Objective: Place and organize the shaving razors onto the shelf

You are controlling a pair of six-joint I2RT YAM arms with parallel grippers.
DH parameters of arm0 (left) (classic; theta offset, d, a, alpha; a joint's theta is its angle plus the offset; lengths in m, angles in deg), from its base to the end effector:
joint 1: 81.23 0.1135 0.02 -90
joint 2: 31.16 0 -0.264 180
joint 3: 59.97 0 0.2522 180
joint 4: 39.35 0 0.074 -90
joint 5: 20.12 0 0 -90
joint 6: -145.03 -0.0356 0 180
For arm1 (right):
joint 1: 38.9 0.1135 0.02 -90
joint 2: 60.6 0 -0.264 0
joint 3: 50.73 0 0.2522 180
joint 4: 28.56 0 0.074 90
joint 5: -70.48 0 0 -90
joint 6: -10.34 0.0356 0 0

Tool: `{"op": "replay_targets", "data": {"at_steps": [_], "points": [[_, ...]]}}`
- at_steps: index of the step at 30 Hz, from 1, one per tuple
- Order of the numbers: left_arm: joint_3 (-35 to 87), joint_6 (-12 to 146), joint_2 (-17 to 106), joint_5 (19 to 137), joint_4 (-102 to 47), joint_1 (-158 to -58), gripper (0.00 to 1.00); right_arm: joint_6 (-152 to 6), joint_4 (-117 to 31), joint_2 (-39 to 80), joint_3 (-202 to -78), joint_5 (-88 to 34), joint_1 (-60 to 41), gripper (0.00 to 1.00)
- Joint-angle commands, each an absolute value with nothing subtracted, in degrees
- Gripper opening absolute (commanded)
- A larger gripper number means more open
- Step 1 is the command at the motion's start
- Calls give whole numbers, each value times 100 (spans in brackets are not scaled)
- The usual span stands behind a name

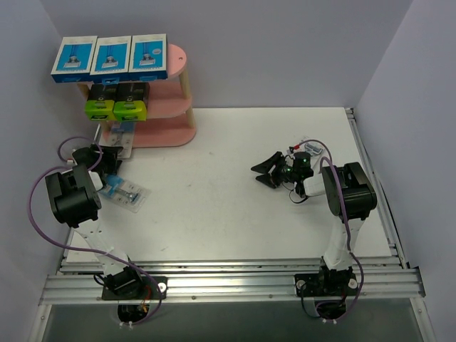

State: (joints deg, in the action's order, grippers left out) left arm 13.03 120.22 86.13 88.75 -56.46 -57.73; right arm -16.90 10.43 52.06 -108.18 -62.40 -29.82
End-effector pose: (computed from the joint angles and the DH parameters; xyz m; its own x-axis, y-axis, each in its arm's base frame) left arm 0.3873 0.1559 0.1228 -0.0728 -0.9682 -0.2392 -0.4279 0.2469 -0.8695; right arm 0.3534 0.0810 0.1220 -0.8027 0.5315 -0.2705 -0.1030 0.3232 0.9407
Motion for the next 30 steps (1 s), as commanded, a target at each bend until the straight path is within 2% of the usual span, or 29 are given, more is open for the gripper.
{"op": "replay_targets", "data": {"at_steps": [1, 4, 12, 30], "points": [[1434, 11752, 8574, 8869, -5486, -5750, 71, -1858, 980, 4891, -10870, -6277, -2959, 52], [1434, 11647, 8512, 8851, -5433, -5750, 76, -1928, 883, 4829, -10827, -6259, -2967, 52], [1469, 11594, 8468, 8816, -5380, -5759, 77, -1937, 900, 4873, -10774, -6277, -2976, 52], [1794, 12051, 8564, 8667, -5600, -6005, 65, -1946, 1023, 5251, -10923, -6382, -3020, 52]]}}
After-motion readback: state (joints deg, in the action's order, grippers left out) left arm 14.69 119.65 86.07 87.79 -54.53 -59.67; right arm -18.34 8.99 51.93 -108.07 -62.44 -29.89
